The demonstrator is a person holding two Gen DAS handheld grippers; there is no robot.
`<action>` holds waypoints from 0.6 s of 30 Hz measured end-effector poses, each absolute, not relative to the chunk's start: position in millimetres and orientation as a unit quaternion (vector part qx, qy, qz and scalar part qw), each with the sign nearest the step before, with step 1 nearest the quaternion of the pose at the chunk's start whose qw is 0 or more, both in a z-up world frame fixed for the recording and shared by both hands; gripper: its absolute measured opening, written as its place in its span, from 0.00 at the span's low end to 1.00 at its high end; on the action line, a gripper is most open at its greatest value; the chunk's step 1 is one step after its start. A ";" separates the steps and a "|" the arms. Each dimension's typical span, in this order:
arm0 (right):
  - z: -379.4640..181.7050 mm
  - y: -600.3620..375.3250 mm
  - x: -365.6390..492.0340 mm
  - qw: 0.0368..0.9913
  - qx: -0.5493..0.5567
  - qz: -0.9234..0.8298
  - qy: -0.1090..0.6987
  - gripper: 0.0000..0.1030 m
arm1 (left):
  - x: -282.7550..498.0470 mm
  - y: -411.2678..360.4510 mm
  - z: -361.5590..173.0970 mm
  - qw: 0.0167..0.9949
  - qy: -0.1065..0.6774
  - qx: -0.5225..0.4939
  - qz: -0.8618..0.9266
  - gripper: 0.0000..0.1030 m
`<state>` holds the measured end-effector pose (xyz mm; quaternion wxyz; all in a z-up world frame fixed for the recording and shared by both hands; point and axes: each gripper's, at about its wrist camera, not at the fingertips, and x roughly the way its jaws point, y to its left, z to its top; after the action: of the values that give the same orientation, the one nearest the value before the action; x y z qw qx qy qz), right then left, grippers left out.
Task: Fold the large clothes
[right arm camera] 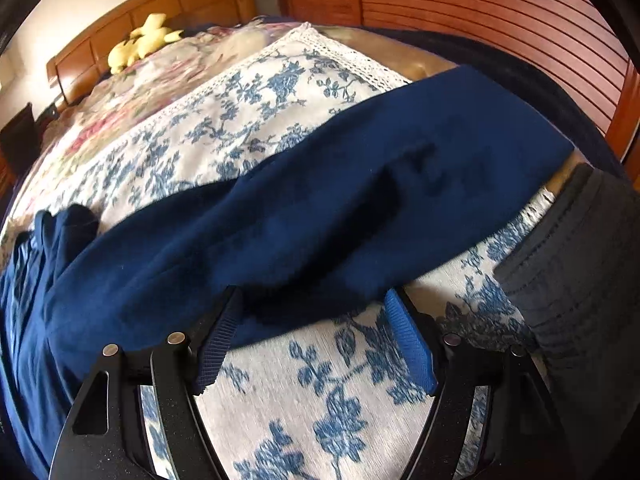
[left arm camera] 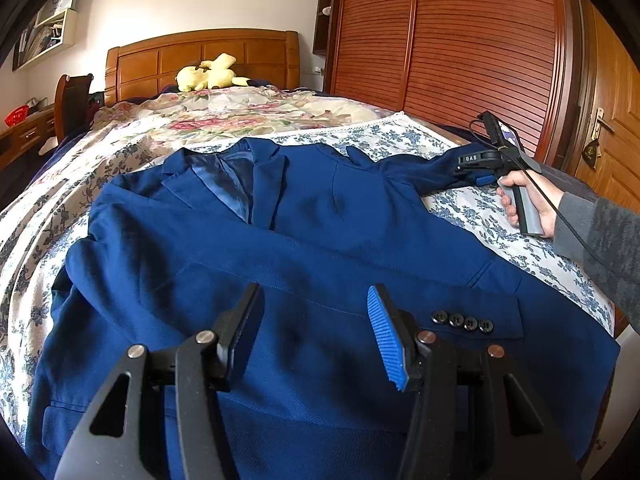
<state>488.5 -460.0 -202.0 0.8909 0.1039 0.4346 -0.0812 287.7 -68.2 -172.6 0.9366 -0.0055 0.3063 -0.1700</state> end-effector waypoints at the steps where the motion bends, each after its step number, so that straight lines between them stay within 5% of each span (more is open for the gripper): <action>1: -201.4 -461.8 489.5 0.892 0.114 -0.077 0.430 0.73 | 287.6 -68.4 -172.9 0.936 0.307 -0.005 -0.170 0.51; 2: -201.4 -462.8 492.1 0.893 0.120 -0.075 0.427 0.73 | 288.4 -68.8 -173.5 0.936 0.308 -0.004 -0.170 0.51; 4: -199.4 -463.7 497.5 0.895 0.124 -0.074 0.422 0.52 | 288.1 -69.7 -174.2 0.936 0.309 -0.002 -0.169 0.51; 6: -197.0 -460.5 505.0 0.896 0.117 -0.073 0.422 0.05 | 287.3 -70.1 -174.3 0.936 0.309 0.000 -0.169 0.51; 18: -101.5 -367.2 450.7 0.946 -0.009 0.059 0.317 0.01 | 285.8 -69.3 -173.4 0.937 0.305 0.004 -0.168 0.51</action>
<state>450.7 -367.2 -101.5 0.9465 -0.0086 0.3172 0.0591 285.8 -69.3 -173.4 0.9374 0.0037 0.3051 -0.1677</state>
